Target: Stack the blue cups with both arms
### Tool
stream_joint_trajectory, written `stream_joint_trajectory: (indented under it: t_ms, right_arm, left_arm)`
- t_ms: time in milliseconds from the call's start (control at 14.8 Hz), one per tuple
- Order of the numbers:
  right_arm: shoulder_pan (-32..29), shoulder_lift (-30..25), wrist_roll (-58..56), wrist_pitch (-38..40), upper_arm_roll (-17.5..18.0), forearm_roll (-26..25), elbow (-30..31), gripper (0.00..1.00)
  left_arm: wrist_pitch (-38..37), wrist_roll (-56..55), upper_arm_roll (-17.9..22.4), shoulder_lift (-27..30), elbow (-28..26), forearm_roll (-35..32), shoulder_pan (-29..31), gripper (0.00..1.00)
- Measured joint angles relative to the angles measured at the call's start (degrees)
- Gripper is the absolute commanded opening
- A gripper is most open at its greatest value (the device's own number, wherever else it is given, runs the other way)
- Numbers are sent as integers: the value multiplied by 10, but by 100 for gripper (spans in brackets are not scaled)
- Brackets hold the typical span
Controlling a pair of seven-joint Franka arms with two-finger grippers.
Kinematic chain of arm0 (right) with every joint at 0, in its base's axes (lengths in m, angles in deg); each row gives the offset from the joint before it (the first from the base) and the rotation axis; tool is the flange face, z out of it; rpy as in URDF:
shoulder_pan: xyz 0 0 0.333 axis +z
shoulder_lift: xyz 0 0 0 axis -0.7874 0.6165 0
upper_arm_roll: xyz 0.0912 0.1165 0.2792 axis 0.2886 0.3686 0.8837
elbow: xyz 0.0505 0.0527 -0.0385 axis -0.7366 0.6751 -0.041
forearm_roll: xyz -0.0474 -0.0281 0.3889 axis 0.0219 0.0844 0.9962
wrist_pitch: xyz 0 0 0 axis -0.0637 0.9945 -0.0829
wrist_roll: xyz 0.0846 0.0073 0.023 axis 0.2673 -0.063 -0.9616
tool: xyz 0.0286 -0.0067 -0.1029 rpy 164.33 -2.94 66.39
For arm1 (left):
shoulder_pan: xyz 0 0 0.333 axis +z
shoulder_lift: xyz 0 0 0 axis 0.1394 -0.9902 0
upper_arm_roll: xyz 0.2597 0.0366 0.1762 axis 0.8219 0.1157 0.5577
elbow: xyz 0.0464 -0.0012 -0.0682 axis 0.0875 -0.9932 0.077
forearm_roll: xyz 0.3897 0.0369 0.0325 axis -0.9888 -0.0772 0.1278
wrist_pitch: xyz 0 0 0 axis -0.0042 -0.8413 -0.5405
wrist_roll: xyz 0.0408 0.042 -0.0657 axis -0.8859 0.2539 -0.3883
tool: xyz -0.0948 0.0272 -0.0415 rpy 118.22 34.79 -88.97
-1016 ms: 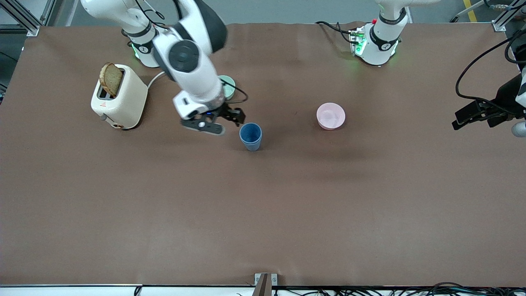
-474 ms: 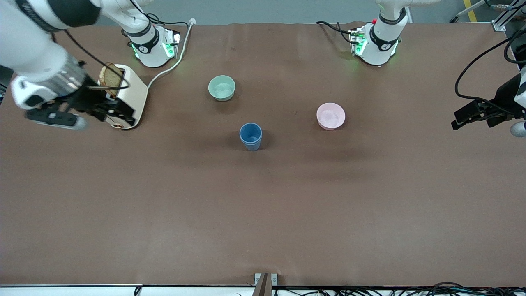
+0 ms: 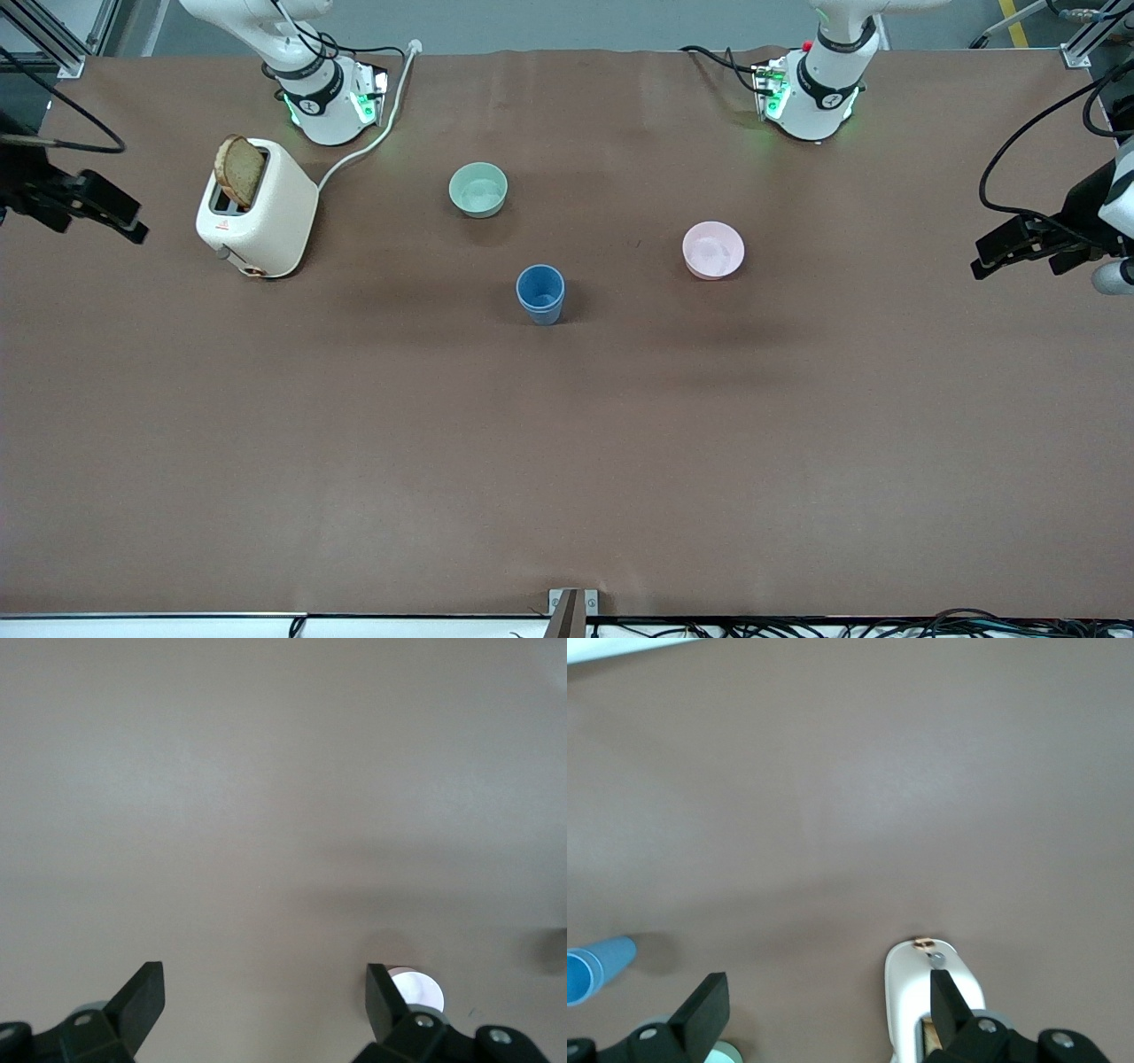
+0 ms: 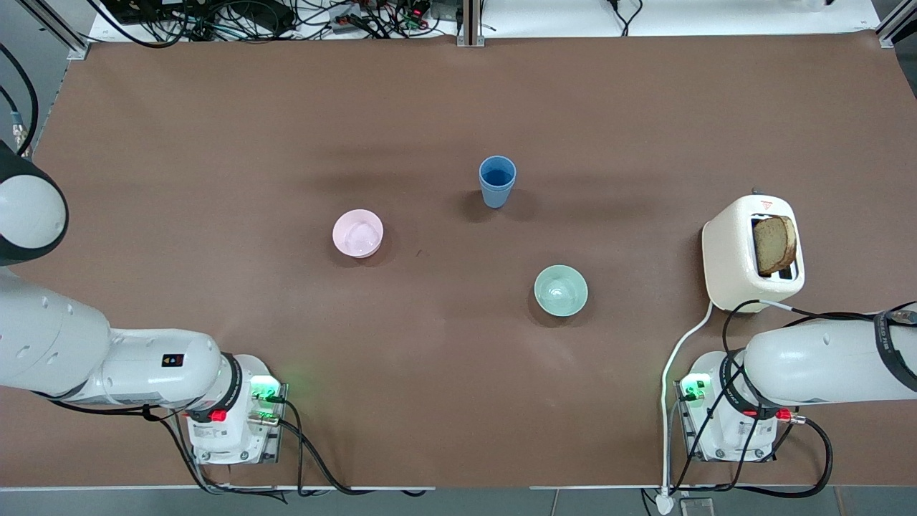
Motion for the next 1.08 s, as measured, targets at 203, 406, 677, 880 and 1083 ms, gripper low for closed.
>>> stream_joint_trajectory:
  t_ms: [203, 406, 677, 880, 1083]
  right_arm:
    - [-2, 0, -55, 16, -16, 0, -5, 100]
    - [-8, 2, -71, 25, -18, 0, -13, 100]
    - [-32, 8, -79, 38, -16, 0, -29, 100]
    - [-48, 12, -79, 40, -1, 0, -31, 100]
    - [-51, 13, -79, 41, 5, 0, -31, 100]
  left_arm:
    - [1, 0, 0, 0, 1, -12, -18, 100]
    - [1, 0, 1, 1, 2, -17, -24, 100]
    - [1, 0, 1, 4, 5, -17, -23, 100]
    - [-1, 0, 1, 5, 9, -17, -23, 100]
    - [-14, 0, 2, 5, 9, -17, -21, 100]
